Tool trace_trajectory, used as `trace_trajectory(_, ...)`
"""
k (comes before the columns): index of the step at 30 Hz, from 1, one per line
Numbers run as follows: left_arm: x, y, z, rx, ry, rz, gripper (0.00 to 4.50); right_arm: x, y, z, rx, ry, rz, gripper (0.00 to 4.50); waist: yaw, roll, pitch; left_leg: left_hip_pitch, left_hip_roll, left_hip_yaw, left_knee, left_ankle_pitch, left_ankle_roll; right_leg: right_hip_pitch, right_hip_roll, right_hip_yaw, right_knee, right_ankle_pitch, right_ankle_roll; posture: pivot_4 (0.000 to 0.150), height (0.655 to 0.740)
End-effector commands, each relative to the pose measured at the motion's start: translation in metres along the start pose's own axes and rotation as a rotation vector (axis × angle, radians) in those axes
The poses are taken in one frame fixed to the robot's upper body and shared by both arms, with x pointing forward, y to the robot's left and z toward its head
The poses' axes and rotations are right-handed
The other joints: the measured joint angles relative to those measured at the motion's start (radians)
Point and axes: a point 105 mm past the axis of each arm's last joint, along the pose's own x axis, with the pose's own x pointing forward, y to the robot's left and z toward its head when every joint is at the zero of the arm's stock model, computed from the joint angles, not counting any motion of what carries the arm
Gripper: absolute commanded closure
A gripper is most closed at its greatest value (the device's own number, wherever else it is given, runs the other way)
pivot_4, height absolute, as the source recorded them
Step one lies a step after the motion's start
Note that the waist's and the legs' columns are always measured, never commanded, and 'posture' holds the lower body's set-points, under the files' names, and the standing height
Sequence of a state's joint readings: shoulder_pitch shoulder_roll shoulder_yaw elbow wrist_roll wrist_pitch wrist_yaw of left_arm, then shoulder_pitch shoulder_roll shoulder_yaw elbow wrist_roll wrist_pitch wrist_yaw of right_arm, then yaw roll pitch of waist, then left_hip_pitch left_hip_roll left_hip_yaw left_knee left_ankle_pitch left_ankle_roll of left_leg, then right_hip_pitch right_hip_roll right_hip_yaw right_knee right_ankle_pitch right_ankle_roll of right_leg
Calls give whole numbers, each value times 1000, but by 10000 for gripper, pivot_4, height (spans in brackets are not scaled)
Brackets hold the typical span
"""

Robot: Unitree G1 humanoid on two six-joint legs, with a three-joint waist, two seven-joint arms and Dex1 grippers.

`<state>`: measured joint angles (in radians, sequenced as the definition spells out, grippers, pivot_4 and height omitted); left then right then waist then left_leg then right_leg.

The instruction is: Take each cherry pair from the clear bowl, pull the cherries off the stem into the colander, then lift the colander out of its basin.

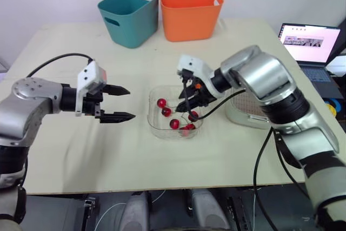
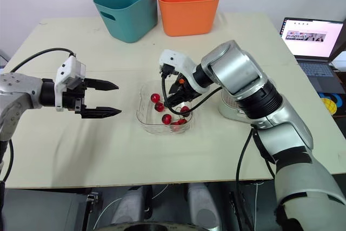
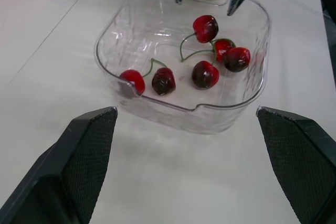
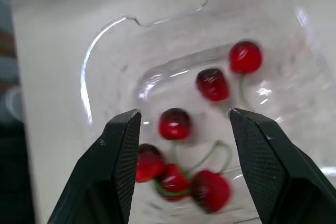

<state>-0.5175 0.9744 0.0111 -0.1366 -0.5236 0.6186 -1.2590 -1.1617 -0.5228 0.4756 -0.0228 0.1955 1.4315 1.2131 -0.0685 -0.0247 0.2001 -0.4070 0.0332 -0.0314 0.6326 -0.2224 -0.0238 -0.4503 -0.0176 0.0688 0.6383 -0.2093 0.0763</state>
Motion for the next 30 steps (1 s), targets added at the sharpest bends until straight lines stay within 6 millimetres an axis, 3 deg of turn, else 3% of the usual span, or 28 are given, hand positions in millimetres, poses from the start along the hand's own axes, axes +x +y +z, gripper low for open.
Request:
trace_trajectory(1, -4, 1, 6, 60, 14, 0, 0, 6, -1, 5, 178, -9, -23, 16052, -1, 0, 0, -1, 0, 0, 0, 0, 0, -1, 0, 0, 0, 0, 0, 1500, 7400)
trace_trajectory(9, -6, 1, -3, 64, 53, -7, 0, 34, -10, 22, 298, -69, -105, 16052, -2, 0, 0, -2, 0, 0, 0, 0, 0, -3, 0, 0, 1, 1, 2, 1500, 7400)
trace_trajectory(13, -6, -2, -2, 65, 51, -5, 0, 40, -14, 18, 296, -64, -185, 16052, -1, 0, 0, -2, 0, 0, 0, 0, 0, -3, 0, 0, 1, 1, 2, 1500, 7400)
trace_trajectory(30, -7, -8, 3, 59, 64, 0, 0, 61, -7, 6, 298, -11, -200, 16052, -4, 0, 0, -2, 0, 0, -1, 0, 0, -4, 1, 1, 2, 1, 2, 1500, 7400)
